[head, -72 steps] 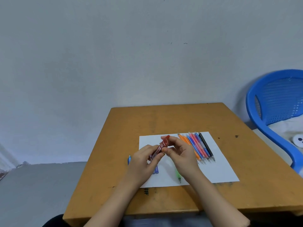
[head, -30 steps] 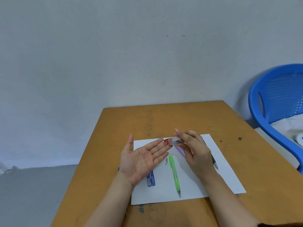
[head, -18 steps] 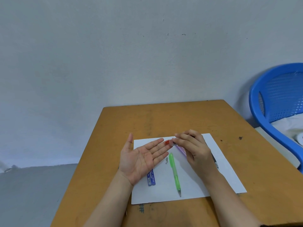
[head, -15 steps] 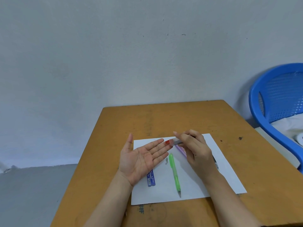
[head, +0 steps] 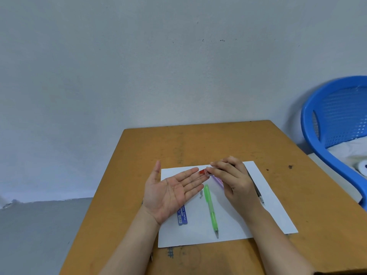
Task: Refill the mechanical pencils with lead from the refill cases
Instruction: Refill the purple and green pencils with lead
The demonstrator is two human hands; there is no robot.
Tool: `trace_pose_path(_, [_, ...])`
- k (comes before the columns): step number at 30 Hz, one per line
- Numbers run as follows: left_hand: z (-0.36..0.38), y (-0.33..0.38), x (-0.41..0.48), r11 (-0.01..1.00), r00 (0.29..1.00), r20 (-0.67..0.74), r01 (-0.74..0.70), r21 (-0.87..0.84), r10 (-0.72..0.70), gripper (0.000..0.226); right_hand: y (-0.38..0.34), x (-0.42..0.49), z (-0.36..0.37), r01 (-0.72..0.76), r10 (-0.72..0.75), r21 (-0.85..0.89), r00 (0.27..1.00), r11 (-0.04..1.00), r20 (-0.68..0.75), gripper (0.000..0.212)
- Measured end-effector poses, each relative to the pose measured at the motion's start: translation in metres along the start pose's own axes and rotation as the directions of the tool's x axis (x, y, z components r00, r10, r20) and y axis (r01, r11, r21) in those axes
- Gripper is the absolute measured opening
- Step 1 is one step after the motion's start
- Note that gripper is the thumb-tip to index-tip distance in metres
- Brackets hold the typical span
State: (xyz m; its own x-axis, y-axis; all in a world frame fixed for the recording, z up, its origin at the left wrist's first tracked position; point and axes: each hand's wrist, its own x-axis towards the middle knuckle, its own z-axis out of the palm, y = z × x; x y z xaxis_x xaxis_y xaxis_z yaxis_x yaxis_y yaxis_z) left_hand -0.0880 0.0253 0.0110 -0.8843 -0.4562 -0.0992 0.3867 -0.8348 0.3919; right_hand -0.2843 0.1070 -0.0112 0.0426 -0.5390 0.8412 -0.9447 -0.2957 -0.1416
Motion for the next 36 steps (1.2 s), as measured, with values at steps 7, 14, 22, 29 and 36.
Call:
trace_pose_path(7, [0.009, -0.002, -0.002, 0.999, 1.0, -0.028, 0.003, 0.046, -0.001, 0.091, -0.002, 0.001, 0.0, -0.034, 0.034, 0.025, 0.999, 0.999, -0.007, 0.026])
trace_pose_path(14, [0.02, -0.008, -0.003, 0.961, 0.987, -0.161, 0.045, 0.274, 0.0, 0.057, -0.003, -0.001, 0.0, -0.043, 0.043, 0.029, 0.999, 0.999, -0.002, 0.027])
trace_pose_path(22, [0.02, -0.01, -0.004, 0.888, 0.969, -0.241, 0.064, 0.456, 0.054, 0.035, -0.007, 0.001, -0.002, -0.031, 0.032, 0.044, 0.999, 0.999, -0.016, 0.026])
trace_pose_path(29, [0.02, -0.011, -0.003, 0.881, 0.965, -0.252, 0.053, 0.471, 0.076, 0.028, -0.007, 0.0, -0.002, -0.014, 0.015, 0.066, 1.0, 0.998, -0.013, 0.025])
trace_pose_path(36, [0.023, -0.012, -0.004, 0.878, 0.959, -0.257, 0.021, 0.479, 0.117, 0.035, -0.008, 0.001, -0.001, -0.029, 0.032, 0.095, 0.999, 0.995, -0.035, 0.025])
